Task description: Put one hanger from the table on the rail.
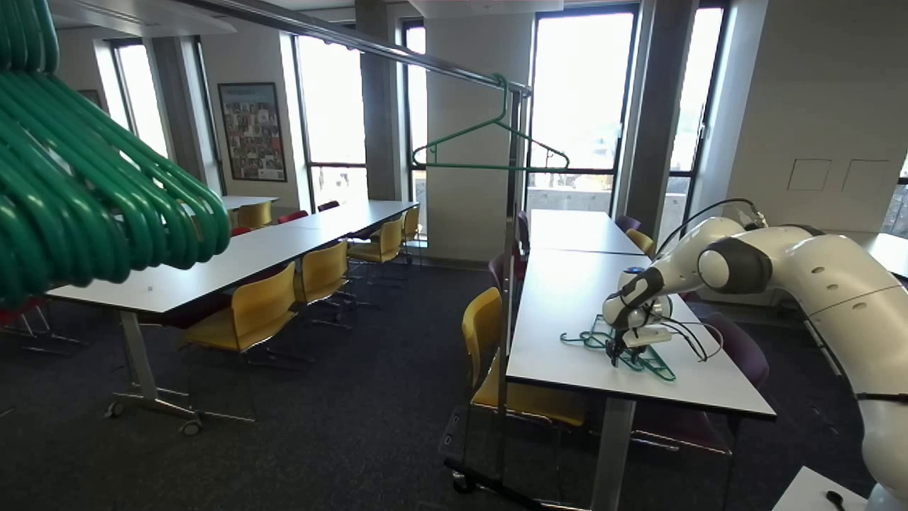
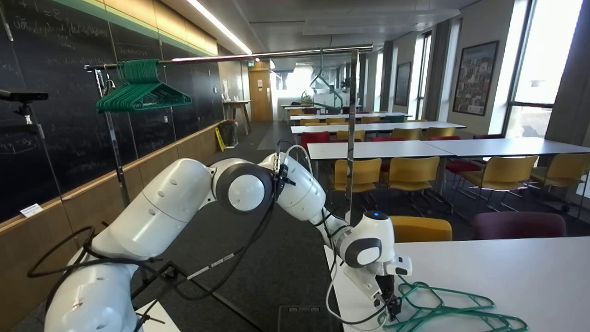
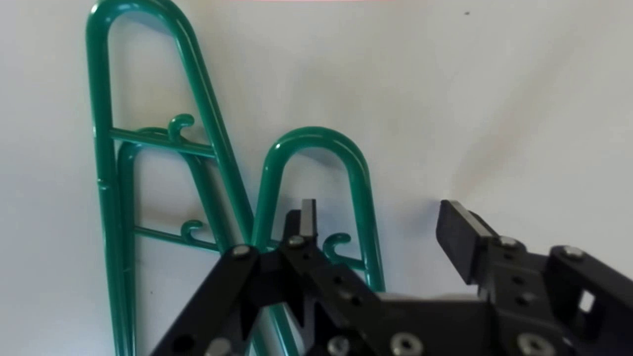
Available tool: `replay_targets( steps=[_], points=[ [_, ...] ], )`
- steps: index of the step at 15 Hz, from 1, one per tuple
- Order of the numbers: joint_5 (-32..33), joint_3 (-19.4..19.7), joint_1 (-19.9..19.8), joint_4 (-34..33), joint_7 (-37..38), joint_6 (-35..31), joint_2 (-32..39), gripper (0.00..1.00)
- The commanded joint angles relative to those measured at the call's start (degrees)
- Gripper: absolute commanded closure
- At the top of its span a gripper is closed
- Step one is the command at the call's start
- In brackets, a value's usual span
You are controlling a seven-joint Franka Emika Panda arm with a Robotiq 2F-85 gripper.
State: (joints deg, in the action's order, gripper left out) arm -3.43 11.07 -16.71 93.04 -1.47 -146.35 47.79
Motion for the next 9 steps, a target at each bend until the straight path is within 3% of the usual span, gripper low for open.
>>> replay_targets(
  steps=[1, 6, 9],
  points=[
    [-0.44, -1.17, -1.50, -2.46, -0.21, 2.55, 0.51, 0.62],
    [-0.68, -1.40, -1.90, -2.94, -0.46, 4.39, 0.53, 1.00],
    [-0.75, -1.45, -2.14, -3.58, -0.45, 6.29, 0.55, 0.97]
  ],
)
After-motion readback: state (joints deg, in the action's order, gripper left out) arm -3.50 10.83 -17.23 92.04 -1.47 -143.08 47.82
